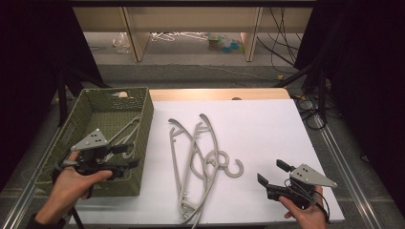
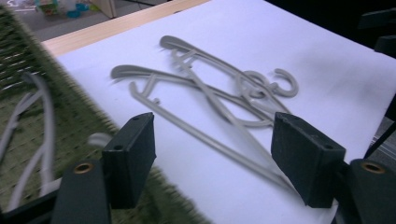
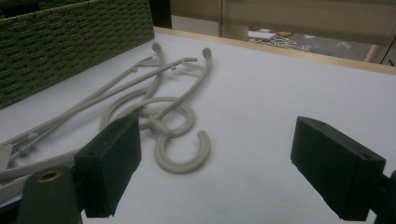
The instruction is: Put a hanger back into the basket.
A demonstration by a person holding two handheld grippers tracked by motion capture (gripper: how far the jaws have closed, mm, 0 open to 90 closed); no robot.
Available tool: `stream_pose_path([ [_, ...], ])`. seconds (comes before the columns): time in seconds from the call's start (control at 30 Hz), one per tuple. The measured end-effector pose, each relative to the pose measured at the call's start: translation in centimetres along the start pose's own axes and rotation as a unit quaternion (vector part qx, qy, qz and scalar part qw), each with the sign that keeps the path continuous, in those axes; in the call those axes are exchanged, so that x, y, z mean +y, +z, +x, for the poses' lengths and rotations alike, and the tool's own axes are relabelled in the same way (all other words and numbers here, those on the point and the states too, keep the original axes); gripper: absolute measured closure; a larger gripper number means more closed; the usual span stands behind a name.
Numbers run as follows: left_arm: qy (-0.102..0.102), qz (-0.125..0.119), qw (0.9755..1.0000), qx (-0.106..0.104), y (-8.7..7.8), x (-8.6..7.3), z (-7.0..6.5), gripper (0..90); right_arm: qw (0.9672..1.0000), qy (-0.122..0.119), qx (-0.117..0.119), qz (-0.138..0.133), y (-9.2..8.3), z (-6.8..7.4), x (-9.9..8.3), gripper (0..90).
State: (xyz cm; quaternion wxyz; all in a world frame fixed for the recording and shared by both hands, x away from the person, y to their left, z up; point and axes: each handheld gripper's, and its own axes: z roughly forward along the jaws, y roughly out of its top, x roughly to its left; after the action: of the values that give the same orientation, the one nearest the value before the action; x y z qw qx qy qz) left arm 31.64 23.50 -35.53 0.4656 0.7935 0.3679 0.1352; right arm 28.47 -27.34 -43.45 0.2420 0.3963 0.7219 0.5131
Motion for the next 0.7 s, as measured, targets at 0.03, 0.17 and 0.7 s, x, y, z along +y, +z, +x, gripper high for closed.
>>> stream_pose_path([
  [0.03, 0.001, -0.005, 1.0000, -0.003, 0.5, 0.0, -0.7, 28.4, 0.9999, -0.004, -0.005, 0.008, -0.1, 0.0, 0.0, 17.2],
  [0.17, 0.006, -0.014, 0.9998, -0.015, 1.6, 0.0, -2.2, 25.9, 1.0000, -0.002, 0.000, 0.004, 0.0, 0.0, 0.0, 17.1],
  [0.7, 0.014, -0.040, 0.9981, -0.046, 5.6, -1.9, -6.0, 19.8, 0.9999, -0.011, -0.008, 0.006, -0.2, -0.6, 0.0, 15.8],
])
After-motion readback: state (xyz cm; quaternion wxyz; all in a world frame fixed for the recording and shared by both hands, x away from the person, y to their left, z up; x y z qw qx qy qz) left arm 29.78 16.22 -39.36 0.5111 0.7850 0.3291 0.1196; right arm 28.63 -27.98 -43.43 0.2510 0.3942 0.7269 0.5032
